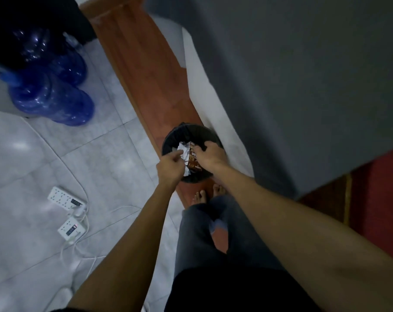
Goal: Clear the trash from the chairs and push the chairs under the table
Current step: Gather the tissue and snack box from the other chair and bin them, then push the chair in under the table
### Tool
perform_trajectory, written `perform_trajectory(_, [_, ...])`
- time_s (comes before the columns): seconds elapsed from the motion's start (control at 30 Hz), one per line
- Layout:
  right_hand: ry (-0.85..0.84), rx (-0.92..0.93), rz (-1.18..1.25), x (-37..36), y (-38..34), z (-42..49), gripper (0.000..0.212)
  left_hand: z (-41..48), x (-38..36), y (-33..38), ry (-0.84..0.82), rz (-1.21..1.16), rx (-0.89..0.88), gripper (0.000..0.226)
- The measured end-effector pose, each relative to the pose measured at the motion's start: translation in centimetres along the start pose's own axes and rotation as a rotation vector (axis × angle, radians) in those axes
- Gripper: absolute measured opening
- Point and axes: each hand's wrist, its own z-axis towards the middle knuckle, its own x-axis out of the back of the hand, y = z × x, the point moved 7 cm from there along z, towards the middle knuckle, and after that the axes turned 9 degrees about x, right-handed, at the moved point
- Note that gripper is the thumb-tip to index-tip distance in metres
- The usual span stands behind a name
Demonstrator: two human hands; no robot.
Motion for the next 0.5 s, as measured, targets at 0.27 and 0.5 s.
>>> perform_trajectory(0.27, [0.082,0.195,0.042,9.1,-7.8,-12.7,0.056,-13.9,6.7,9.6,-0.031,0.036,-0.225,0.041])
perform_trajectory(0.5, [0.283,0.264,0.099,16.6,-8.2,-19.0,0.056,-20.6,7.1,16.7,-0.042,0.211,-0.482,0.041])
